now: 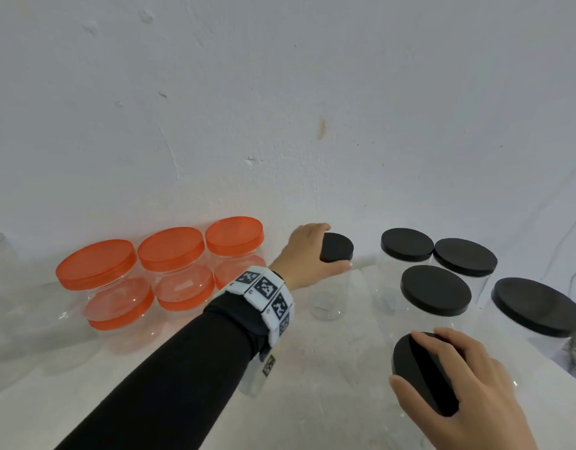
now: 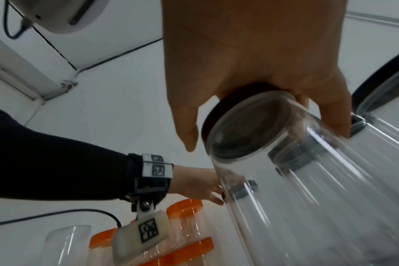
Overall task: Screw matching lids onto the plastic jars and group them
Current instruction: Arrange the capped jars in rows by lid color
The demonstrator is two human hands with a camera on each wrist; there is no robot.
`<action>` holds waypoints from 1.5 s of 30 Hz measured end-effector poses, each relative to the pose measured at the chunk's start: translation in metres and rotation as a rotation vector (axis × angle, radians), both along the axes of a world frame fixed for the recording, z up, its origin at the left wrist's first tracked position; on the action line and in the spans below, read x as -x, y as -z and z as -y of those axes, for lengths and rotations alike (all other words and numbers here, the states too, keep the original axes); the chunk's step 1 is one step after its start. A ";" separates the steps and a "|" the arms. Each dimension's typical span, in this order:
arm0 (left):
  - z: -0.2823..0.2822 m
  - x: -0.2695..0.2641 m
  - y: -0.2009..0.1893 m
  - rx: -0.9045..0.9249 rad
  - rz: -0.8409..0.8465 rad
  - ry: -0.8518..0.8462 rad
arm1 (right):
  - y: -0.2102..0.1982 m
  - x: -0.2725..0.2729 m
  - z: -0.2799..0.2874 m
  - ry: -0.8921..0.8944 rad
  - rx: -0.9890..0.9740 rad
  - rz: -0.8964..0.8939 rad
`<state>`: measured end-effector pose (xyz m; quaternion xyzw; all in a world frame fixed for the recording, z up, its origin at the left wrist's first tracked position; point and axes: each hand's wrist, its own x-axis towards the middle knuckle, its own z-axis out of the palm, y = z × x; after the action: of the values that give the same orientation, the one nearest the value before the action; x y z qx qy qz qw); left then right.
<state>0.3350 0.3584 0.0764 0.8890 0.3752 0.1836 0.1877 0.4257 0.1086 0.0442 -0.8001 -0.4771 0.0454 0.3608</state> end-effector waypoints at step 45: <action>-0.067 0.015 -0.015 -0.210 -0.565 -0.332 | 0.005 -0.035 -0.277 -0.195 0.000 -0.104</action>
<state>0.3204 0.4255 0.0916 0.8458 0.5312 -0.0043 -0.0486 0.4607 0.3858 0.0392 -0.7462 -0.5335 0.1218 0.3790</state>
